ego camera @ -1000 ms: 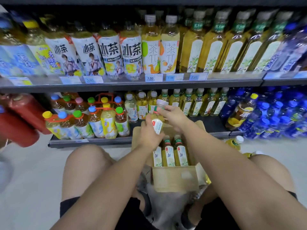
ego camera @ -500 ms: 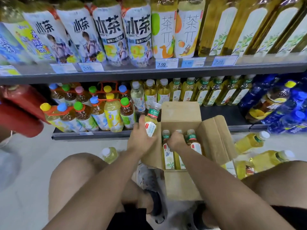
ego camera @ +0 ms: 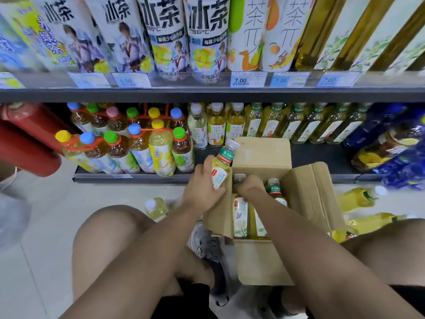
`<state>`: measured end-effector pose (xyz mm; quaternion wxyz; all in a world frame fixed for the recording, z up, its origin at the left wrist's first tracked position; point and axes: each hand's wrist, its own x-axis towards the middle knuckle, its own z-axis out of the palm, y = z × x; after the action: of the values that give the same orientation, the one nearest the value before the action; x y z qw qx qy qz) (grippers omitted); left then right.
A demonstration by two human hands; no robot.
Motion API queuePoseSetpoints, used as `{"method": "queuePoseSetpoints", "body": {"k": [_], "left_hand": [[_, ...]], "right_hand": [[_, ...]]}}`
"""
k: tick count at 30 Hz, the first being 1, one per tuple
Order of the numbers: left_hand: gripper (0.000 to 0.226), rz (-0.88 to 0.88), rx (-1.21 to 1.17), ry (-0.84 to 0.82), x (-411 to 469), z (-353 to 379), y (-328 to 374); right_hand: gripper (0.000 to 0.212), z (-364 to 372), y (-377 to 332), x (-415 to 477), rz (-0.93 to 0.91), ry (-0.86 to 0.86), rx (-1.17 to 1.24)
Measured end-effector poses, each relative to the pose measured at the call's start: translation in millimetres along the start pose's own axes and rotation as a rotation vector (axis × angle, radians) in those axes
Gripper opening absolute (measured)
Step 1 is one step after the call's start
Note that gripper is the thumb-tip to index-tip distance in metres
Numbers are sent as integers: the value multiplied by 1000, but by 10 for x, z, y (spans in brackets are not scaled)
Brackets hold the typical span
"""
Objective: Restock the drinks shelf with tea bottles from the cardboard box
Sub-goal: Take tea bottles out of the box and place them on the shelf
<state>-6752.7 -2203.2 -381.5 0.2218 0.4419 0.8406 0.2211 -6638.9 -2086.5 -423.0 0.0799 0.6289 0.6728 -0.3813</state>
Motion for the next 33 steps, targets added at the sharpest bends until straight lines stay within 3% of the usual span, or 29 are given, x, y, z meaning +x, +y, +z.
{"method": "queuePoseSetpoints", "body": {"k": [6,10,15,21,24,33], "left_hand": [[94,72,-10,63,-229,-262,356],[94,79,-107,136,-420,-560,672],[76,148,-251,289,-576,-1114,1224],[71,250,-420,419,-607,-1982,1981],[83,302,-464,478,-586,-2455,2337],[90,500,-476,538,-383,-3758,3298]], "right_hand": [[48,-412,-115,-468,-164,131,84],[42,-816,-209,-882,-345,294,143],[28,-1721,-512,-1717,-561,439,173],[25,-2852,-919,-2601,-755,606,197],[35,-3399,-1161,-2988,-830,706,176],[35,-4627,-1920,-3604,-1082,914,233]]}}
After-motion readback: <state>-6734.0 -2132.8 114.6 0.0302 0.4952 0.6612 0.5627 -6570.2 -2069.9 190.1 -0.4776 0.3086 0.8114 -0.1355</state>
